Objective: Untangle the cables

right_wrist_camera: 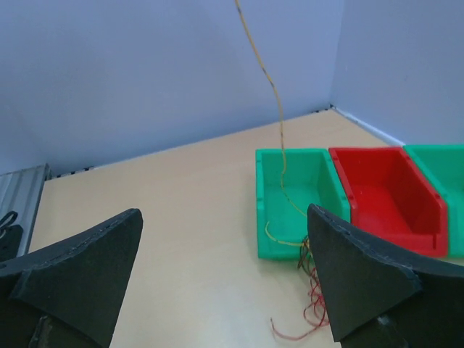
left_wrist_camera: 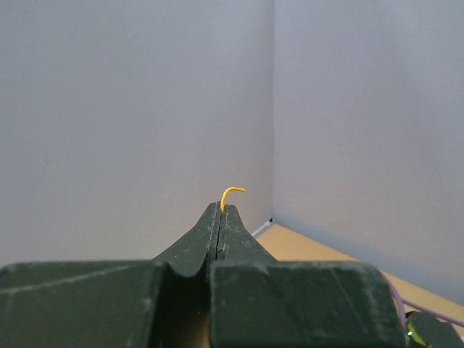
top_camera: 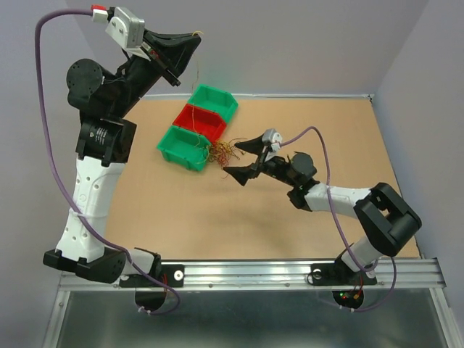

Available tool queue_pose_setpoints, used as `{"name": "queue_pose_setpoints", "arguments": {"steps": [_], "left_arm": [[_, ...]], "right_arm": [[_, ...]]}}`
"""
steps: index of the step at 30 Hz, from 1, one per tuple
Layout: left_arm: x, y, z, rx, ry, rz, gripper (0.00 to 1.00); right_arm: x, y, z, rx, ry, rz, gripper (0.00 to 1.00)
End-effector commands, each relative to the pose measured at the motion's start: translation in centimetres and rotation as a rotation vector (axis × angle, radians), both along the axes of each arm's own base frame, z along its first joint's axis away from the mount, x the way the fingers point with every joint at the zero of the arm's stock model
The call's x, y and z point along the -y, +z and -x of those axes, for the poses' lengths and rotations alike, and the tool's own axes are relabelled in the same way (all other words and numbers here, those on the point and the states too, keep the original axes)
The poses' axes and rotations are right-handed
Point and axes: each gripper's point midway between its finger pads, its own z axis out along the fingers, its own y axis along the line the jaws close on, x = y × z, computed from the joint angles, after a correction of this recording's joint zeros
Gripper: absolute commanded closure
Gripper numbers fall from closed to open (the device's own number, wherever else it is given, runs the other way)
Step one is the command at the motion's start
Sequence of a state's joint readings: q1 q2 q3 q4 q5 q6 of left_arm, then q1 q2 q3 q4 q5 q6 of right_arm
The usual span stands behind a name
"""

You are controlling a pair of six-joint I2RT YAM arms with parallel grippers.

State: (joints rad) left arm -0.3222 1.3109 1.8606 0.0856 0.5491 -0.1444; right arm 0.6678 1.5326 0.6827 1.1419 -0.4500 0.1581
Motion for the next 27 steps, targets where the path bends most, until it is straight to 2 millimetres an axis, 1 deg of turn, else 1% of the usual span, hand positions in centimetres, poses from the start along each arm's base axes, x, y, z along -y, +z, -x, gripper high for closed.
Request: {"name": "queue_pose_setpoints", "arguments": {"steps": [1,2,3,4,5,8,9,10,11,12,13,14,15,16,17,18,19,20,21,22,23,24,25,26,27], "left_arm": [[0.3,3.1,2.5,0.056,-0.062,0.05,1.0],[0.4,3.2,2.5,0.056,-0.063,0.052,1.0],[0.3,3.6,3.0,0.066,-0.065,0.056,1.0],[0.3,3.6,2.9,0.062,-0.064,0.054,1.0],[0.2,3.8,3.3,0.067,-0.069,0.058,1.0],[-0.1,4.1,4.0,0.068,-0.065,0.061,1.0],[-0.1,4.0,4.0,0.065,-0.063,0.06,1.0],[-0.2,3.9,4.1,0.064,-0.062,0.061,1.0],[-0.2,3.9,4.3,0.067,-0.064,0.059,1.0],[-0.3,3.9,4.3,0.067,-0.061,0.059,1.0],[-0.3,4.0,4.3,0.067,-0.059,0.06,1.0],[-0.3,3.9,4.2,0.06,-0.055,0.059,1.0],[-0.7,4.7,4.5,0.078,-0.037,0.072,1.0],[-0.9,5.0,4.6,0.076,-0.028,0.077,1.0],[-1.7,6.9,5.2,0.111,-0.003,0.106,1.0],[-2.2,8.1,5.9,0.135,0.014,0.122,1.0],[-2.8,9.3,6.4,0.155,0.032,0.138,1.0],[-3.4,10.4,5.9,0.163,0.07,0.167,1.0],[-5.0,13.7,9.1,0.252,0.09,0.221,1.0],[-6.0,14.9,9.8,0.279,0.124,0.251,1.0],[-9.2,16.9,11.4,0.338,0.248,0.337,1.0],[-10.8,17.5,11.8,0.355,0.313,0.389,1.0],[-13.1,18.8,13.8,0.429,0.383,0.469,1.0],[-17.5,19.7,17.5,0.488,0.522,0.582,1.0],[-18.4,18.4,16.1,0.476,0.605,0.58,1.0]], "right_arm": [[-3.8,4.8,-0.6,0.191,0.03,0.002,0.0],[-4.5,4.8,-1.2,0.174,0.02,0.016,0.0],[-5.2,5.4,-1.6,0.2,0.013,0.021,0.01],[-5.9,5.9,-1.9,0.21,0.009,0.018,0.02],[-7.1,6.8,-2.8,0.214,-0.007,0.006,0.03],[-8.7,8.1,-4.4,0.224,-0.049,-0.019,0.09],[-9.8,8.7,-5.1,0.232,-0.045,-0.03,0.1],[-10.6,9.1,-5.4,0.238,-0.029,-0.032,0.1],[-11.6,8.7,-5.6,0.222,-0.008,-0.011,0.1],[-13.0,6.9,-6.2,0.193,0.007,0.024,0.12],[-13.8,9.4,-6.7,0.235,-0.005,0.002,0.15],[-14.9,9.1,-6.6,0.232,-0.002,0.014,0.21],[-15.8,7.4,-7.6,0.203,-0.021,0.048,0.38],[-16.2,7.9,-7.8,0.205,-0.033,0.038,0.46],[-16.4,7.4,-8.4,0.19,-0.055,0.038,0.53],[-16.7,6.1,-9.0,0.173,-0.065,0.051,0.53],[-16.8,5.3,-9.5,0.163,-0.079,0.06,0.55],[-17.0,4.8,-10.0,0.149,-0.096,0.06,0.63],[-16.5,4.0,-11.2,0.118,-0.161,0.059,0.77],[-16.4,2.4,-12.0,0.076,-0.187,0.069,0.85],[-15.4,0.6,-13.0,0.03,-0.216,0.085,0.9],[-14.3,-1.0,-13.7,-0.01,-0.246,0.101,0.94],[-13.0,-2.3,-14.2,-0.109,-0.272,0.074,0.99],[-9.7,-1.2,-15.6,-0.145,-0.349,0.033,0.99],[-5.6,-6.0,-16.0,-0.244,-0.475,0.063,1.0]]}}
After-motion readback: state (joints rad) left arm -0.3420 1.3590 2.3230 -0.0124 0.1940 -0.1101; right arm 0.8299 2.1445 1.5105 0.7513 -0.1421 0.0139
